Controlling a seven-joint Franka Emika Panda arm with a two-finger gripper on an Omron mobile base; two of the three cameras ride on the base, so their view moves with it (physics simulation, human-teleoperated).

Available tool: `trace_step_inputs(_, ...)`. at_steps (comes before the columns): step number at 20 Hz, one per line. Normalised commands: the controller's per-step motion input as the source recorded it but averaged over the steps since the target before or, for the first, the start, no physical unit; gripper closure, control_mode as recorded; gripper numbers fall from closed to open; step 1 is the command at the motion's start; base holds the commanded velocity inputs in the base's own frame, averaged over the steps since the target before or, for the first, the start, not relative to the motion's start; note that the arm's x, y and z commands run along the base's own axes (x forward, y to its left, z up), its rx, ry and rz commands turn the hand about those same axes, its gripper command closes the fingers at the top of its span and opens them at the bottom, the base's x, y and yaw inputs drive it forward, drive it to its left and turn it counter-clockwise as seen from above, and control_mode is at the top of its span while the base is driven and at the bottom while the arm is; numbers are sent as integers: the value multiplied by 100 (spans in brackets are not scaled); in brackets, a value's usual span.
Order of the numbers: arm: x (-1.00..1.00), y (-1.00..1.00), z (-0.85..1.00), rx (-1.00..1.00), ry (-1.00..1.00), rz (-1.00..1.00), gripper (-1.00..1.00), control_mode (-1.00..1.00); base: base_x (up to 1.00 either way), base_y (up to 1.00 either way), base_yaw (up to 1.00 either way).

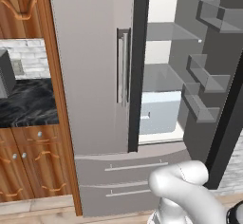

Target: Place the mango in the correct fridge rack based on whether it is a fruit or vegetable. Finally, close the fridge door.

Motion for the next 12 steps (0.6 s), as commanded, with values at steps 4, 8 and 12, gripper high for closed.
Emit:
trace_step_inputs(4,84,-26,-28,15,12,12,-100,-100,0,0,0)
trace_step_inputs(8,93,-28,-40,19,4,14,-100,-100,0,0,0)
trace_step_inputs(12,89,-21,-49,18,0,16,-100,-100,0,0,0)
